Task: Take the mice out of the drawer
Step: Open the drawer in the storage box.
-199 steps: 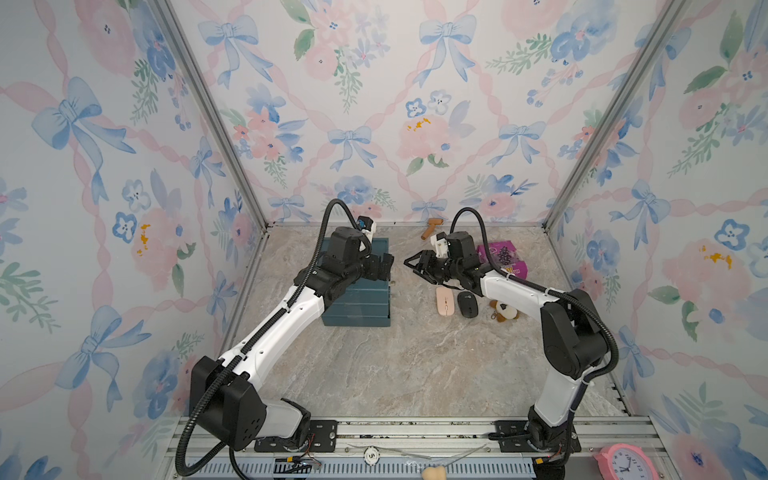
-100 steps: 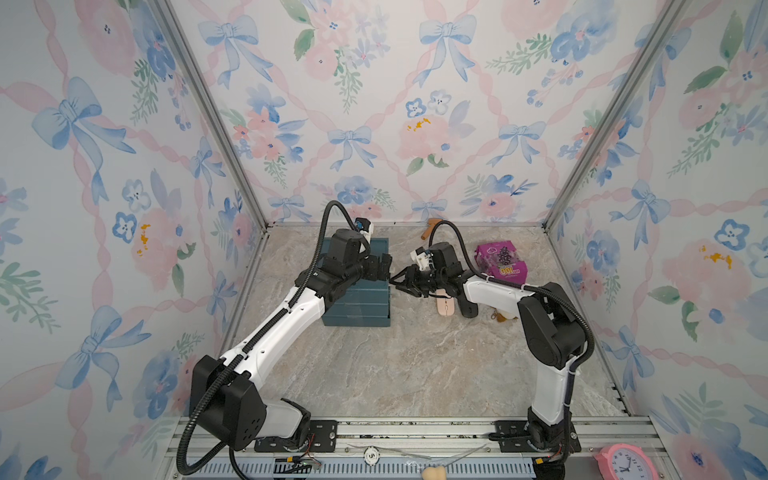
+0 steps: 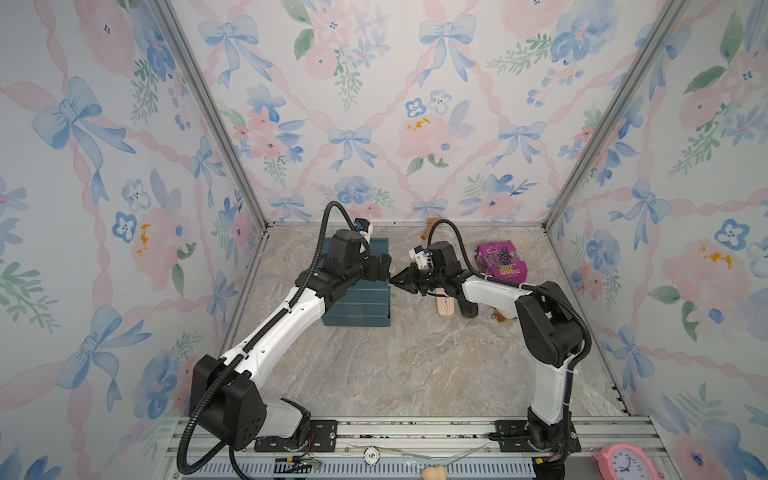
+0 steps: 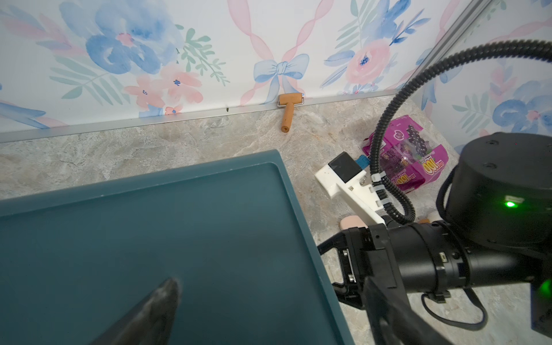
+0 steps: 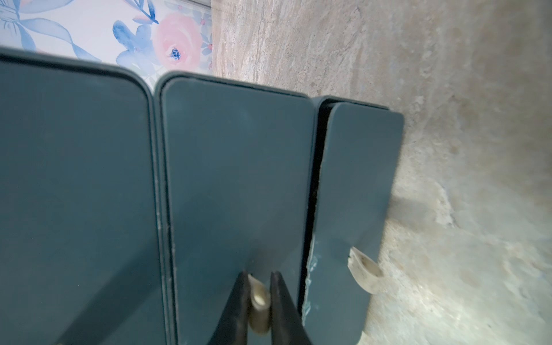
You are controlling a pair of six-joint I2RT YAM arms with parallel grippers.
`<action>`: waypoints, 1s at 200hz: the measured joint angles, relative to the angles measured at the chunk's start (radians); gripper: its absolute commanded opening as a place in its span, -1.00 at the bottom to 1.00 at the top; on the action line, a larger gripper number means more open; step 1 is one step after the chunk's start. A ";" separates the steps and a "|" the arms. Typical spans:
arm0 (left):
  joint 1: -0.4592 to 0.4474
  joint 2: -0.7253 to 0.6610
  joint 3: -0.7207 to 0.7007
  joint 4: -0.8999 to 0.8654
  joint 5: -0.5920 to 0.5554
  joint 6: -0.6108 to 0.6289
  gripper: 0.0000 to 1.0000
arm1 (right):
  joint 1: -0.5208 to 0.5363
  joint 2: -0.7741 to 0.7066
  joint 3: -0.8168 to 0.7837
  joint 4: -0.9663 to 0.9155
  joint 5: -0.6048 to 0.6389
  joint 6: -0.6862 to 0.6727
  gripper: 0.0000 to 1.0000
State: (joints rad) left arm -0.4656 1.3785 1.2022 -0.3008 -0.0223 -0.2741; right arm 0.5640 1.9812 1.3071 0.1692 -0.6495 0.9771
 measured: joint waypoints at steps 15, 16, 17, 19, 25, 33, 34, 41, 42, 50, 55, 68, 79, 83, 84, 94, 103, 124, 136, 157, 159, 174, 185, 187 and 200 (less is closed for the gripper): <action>0.000 0.000 -0.003 0.000 -0.006 -0.004 0.96 | 0.000 0.000 0.000 0.001 0.000 0.000 -0.76; 0.000 0.000 -0.003 0.000 -0.006 -0.005 0.96 | 0.000 0.000 0.000 0.001 0.000 0.001 -0.77; 0.000 0.000 -0.003 0.000 -0.006 -0.005 0.96 | 0.000 0.000 0.000 0.001 0.000 0.001 -0.77; 0.000 0.000 -0.003 0.000 -0.008 -0.006 0.96 | 0.000 0.000 0.000 0.001 0.000 0.000 -0.77; 0.000 0.000 -0.004 0.000 -0.010 -0.008 0.96 | 0.000 0.000 0.000 0.001 0.000 0.000 -0.79; 0.000 0.000 -0.005 0.000 -0.016 -0.011 0.96 | 0.000 0.000 0.000 0.001 0.001 0.000 -0.81; 0.000 0.000 -0.006 0.000 -0.017 -0.013 0.96 | 0.000 0.000 0.000 0.001 0.001 0.000 -0.82; 0.000 0.000 -0.007 0.000 -0.022 -0.015 0.96 | -0.003 0.000 0.000 0.001 0.002 -0.001 -0.85; 0.000 0.000 -0.007 0.000 -0.023 -0.016 0.96 | -0.003 0.000 -0.001 0.002 0.003 0.000 -0.85; 0.000 0.001 -0.009 0.000 -0.027 -0.018 0.96 | -0.008 -0.003 -0.004 0.004 0.004 0.000 -0.88; 0.000 0.002 -0.010 0.000 -0.031 -0.019 0.96 | -0.009 -0.005 -0.008 0.004 0.006 -0.001 -0.89; 0.000 0.007 -0.010 0.008 -0.039 -0.022 0.96 | -0.014 -0.021 -0.027 0.006 0.013 -0.003 -0.90; 0.000 0.009 -0.010 0.013 -0.047 -0.026 0.96 | -0.027 -0.044 -0.050 0.002 0.023 -0.010 -0.91; 0.000 0.011 -0.010 0.014 -0.049 -0.027 0.96 | -0.032 -0.055 -0.058 -0.003 0.027 -0.014 -0.92; 0.000 0.011 -0.010 0.014 -0.049 -0.027 0.96 | -0.035 -0.058 -0.062 -0.006 0.029 -0.016 -0.92; 0.000 0.013 -0.010 0.017 -0.053 -0.032 0.96 | -0.052 -0.085 -0.081 -0.026 0.038 -0.028 -0.92; 0.000 0.015 -0.010 0.022 -0.057 -0.037 0.96 | -0.071 -0.109 -0.095 -0.050 0.049 -0.039 -0.93; 0.001 0.020 -0.010 0.033 -0.064 -0.045 0.96 | -0.111 -0.163 -0.127 -0.101 0.075 -0.070 -0.94; 0.001 0.020 -0.011 0.034 -0.066 -0.045 0.96 | -0.130 -0.187 -0.144 -0.125 0.087 -0.087 -0.95; 0.003 0.020 -0.013 0.038 -0.068 -0.049 0.96 | -0.169 -0.232 -0.181 -0.163 0.113 -0.110 -0.96; 0.004 0.020 -0.013 0.039 -0.068 -0.049 0.96 | -0.173 -0.235 -0.184 -0.164 0.115 -0.111 -0.96; 0.006 0.020 -0.015 0.041 -0.068 -0.051 0.96 | -0.202 -0.261 -0.209 -0.181 0.132 -0.124 -0.96; 0.008 0.020 -0.015 0.042 -0.068 -0.052 0.96 | -0.219 -0.275 -0.220 -0.194 0.141 -0.132 -0.96; 0.008 0.020 -0.015 0.042 -0.068 -0.052 0.96 | -0.222 -0.277 -0.221 -0.198 0.143 -0.133 -0.96; 0.008 0.020 -0.015 0.042 -0.068 -0.052 0.96 | -0.236 -0.286 -0.223 -0.217 0.154 -0.142 -0.96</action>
State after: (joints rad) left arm -0.4576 1.3983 1.1873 -0.2592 -0.0898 -0.3264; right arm 0.3279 1.6947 1.0840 -0.0483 -0.4953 0.8349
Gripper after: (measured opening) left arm 0.979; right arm 0.048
